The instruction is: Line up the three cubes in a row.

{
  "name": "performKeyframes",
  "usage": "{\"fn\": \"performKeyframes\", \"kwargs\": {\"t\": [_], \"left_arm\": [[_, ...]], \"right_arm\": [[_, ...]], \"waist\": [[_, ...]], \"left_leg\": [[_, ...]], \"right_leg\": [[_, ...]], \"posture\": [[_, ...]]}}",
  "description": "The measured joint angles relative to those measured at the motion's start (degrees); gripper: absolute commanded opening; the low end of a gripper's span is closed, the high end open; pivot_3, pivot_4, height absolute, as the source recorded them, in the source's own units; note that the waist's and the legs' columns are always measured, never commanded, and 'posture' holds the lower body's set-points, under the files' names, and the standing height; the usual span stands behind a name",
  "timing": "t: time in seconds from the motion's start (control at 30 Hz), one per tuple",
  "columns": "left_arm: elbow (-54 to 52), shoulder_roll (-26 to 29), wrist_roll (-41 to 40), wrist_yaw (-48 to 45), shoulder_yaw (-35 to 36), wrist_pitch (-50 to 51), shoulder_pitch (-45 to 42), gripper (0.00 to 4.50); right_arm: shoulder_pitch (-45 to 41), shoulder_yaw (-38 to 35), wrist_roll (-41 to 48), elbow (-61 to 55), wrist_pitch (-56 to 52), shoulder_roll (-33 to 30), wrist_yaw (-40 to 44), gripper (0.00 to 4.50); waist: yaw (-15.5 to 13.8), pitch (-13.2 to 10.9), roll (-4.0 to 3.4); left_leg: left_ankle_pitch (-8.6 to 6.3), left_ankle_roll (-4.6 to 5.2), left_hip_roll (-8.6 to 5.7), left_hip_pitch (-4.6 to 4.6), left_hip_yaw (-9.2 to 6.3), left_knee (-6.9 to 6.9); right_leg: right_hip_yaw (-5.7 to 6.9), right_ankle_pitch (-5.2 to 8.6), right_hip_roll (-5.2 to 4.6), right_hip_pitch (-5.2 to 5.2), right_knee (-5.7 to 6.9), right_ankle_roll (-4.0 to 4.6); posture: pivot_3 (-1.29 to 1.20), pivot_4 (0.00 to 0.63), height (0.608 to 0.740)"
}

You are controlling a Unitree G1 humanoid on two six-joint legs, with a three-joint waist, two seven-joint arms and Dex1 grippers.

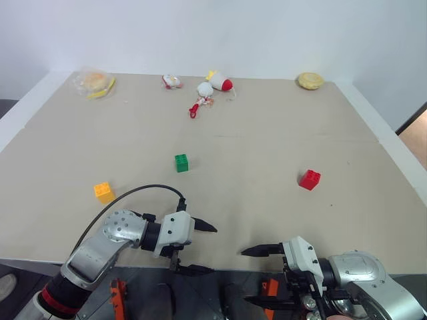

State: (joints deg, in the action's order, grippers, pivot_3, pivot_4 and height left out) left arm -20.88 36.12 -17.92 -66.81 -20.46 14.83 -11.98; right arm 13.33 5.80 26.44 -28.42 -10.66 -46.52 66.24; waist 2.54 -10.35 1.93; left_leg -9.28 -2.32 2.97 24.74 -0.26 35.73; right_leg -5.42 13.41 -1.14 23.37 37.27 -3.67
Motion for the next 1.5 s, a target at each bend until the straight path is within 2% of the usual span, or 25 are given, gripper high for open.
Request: {"fn": "performKeyframes", "kwargs": {"t": [0.07, 0.17, 0.3, 0.73, 0.83, 0.9, 1.03, 1.17, 1.37, 1.5], "left_arm": [[0.18, 0.65, -0.16, -0.84, 0.75, -2.51, 2.01, 4.45], [-0.36, 7.12, -1.71, -5.19, 4.45, -8.24, 11.47, 4.45], [-2.15, 7.50, -2.85, -6.32, 5.80, -11.25, 12.04, 4.45], [-2.22, 7.51, -5.16, -5.99, 7.40, -11.76, 13.67, 4.45], [-2.40, 7.37, -7.44, -4.69, 8.36, -8.65, 12.92, 4.45], [-2.06, 6.85, -10.37, -2.60, 10.49, -4.64, 9.45, 4.45], [0.86, 3.91, -16.79, 2.42, 15.83, 3.18, -0.09, 4.45], [4.65, -4.12, -17.31, 8.78, 16.25, 6.15, -7.76, 4.45], [9.56, -17.44, -11.73, 14.84, 10.12, 2.95, -9.65, 4.45], [11.89, -21.40, -10.03, 15.47, 8.68, 1.30, -11.14, 4.45]], "right_arm": [[-0.43, 0.23, 0.00, 0.02, -0.02, 0.00, 0.00, 4.50], [-0.19, -0.23, 0.15, 0.22, -0.18, -0.51, 0.00, 4.50], [-1.79, -0.25, 0.32, 0.34, -0.39, -0.67, 0.01, 4.50], [-2.08, -0.25, 0.90, 0.69, -0.60, -0.93, 2.15, 4.50], [-2.45, -0.85, 1.72, 0.80, -1.01, -0.93, 2.14, 4.50], [-4.04, -3.46, 4.48, 1.03, -3.57, -0.97, 1.50, 4.50], [-12.34, -10.58, 10.64, 3.32, -9.87, -2.58, -1.04, 4.50], [-24.02, -14.88, 11.25, 14.71, -15.13, -7.47, -1.76, 4.50], [-39.06, -11.90, -0.19, 40.06, -10.18, -12.31, 1.15, 4.50], [-45.50, -8.68, -6.49, 53.70, -5.15, -12.46, 3.95, 4.50]], "waist": [[0.07, 0.01, -0.01], [0.60, 0.04, 0.03], [-0.84, -0.01, -0.07], [-1.05, 0.00, -0.05], [-1.06, 0.00, -0.06], [-1.07, -0.01, -0.05], [-1.07, -0.02, -0.06], [-1.05, -0.03, -0.08], [-1.05, -0.01, -0.08], [-1.02, 0.03, -0.32]], "left_leg": [[0.00, 0.00, 0.00, -0.01, 0.01, -0.01], [-0.16, 0.04, 0.17, -0.26, 0.21, -0.20], [-0.16, 0.04, 0.12, -0.22, 0.20, -0.08], [-0.15, 0.06, 0.13, -0.15, 0.39, -0.09], [-0.15, 0.06, 0.13, -0.10, 0.38, -0.10], [-0.14, 0.08, 0.13, -0.09, 0.34, -0.05], [-0.09, 0.16, 0.07, -0.10, 0.32, 0.14], [0.01, 0.32, -0.12, 0.01, 0.35, 0.33], [-0.11, 0.46, -0.23, 0.19, 0.27, 0.19], [-0.14, 0.50, -0.22, 0.22, 0.20, 0.02]], "right_leg": [[-0.02, 0.00, 0.00, 0.01, 0.00, 0.00], [-0.04, 0.05, 0.01, -0.01, 0.00, 0.15], [0.14, 0.16, -0.18, 0.08, -0.10, 0.11], [0.00, 0.15, -0.19, -0.01, -0.15, 0.11], [0.03, 0.15, -0.19, 0.01, -0.15, 0.10], [0.08, 0.14, -0.18, -0.01, -0.12, 0.09], [0.04, 0.12, -0.17, -0.08, -0.10, 0.07], [-0.18, 0.02, -0.21, -0.14, -0.11, -0.05], [-0.37, -0.08, -0.06, -0.01, -0.11, -0.27], [-0.45, -0.19, 0.04, 0.05, -0.09, -0.42]], "posture": [[0.00, 0.150, 0.737], [0.00, 0.150, 0.737], [0.00, 0.150, 0.737], [0.00, 0.150, 0.737], [0.00, 0.150, 0.737], [0.00, 0.150, 0.737], [0.00, 0.150, 0.737], [0.00, 0.150, 0.737], [0.00, 0.150, 0.737], [0.00, 0.150, 0.737]]}}
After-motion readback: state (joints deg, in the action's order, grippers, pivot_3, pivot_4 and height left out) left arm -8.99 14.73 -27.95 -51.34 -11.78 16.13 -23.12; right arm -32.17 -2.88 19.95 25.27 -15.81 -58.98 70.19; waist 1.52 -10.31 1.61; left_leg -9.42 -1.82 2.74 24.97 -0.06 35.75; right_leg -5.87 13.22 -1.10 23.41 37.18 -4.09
